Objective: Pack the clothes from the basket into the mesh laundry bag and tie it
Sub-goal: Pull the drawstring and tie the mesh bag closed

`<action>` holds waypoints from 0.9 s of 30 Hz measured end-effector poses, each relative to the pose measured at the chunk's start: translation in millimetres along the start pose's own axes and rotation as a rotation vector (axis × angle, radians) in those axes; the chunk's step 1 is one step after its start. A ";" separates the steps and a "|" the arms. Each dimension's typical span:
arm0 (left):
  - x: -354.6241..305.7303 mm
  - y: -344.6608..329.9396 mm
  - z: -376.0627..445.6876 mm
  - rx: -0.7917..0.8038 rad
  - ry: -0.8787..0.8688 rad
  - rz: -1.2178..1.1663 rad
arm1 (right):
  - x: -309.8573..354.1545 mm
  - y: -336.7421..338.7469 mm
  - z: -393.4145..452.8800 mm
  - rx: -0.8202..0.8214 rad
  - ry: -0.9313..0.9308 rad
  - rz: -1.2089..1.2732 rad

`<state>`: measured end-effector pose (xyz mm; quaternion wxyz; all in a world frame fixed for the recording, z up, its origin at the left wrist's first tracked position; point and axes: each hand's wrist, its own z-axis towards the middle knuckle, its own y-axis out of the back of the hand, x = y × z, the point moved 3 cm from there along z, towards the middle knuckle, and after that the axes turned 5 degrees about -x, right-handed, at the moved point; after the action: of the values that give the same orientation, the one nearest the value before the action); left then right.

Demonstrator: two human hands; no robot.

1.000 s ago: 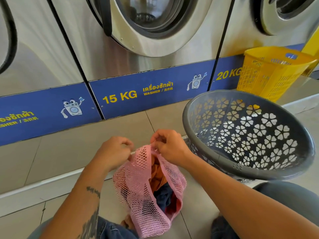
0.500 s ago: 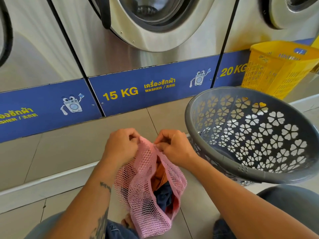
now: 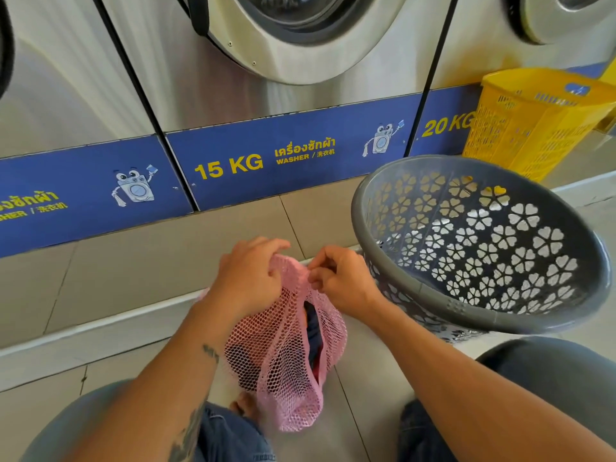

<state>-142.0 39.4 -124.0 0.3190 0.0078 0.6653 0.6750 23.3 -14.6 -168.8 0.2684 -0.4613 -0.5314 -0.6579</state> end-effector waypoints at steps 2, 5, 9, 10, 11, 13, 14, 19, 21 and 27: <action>-4.1 -16.6 -4.3 0.087 -0.033 0.104 | 0.3 -0.7 -3.2 0.007 -0.001 0.019; 7.5 -21.9 -5.7 0.039 -0.010 0.170 | -1.0 -0.1 -9.7 0.026 0.010 0.000; 7.9 -3.0 0.1 -0.204 0.006 0.128 | -5.6 -6.2 -18.5 0.113 0.052 -0.150; 10.7 4.4 1.9 -0.275 0.041 0.105 | -9.7 -8.3 -20.7 0.149 0.037 -0.178; 16.0 11.4 3.3 -0.331 0.090 0.076 | -16.4 -10.1 -23.2 0.189 0.010 -0.204; 31.8 20.6 4.2 -0.391 0.196 0.022 | -31.8 -11.2 -29.7 0.260 -0.032 -0.265; 39.1 23.0 3.7 -0.407 0.233 0.011 | -39.8 -10.7 -33.0 0.280 -0.043 -0.295; 51.5 12.2 1.2 -0.354 0.274 -0.001 | -53.8 -11.0 -35.7 0.248 -0.090 -0.292; 48.0 5.1 0.0 -0.305 0.249 0.013 | -48.4 -12.7 -32.1 0.209 -0.075 -0.248; 34.9 -1.0 -5.6 -0.232 0.176 0.036 | -51.6 -6.7 -26.8 0.135 -0.110 -0.133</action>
<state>-171.9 49.7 -140.1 0.2460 -0.0766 0.6080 0.7509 31.2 -45.0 -218.0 0.2253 -0.4412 -0.6178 -0.6107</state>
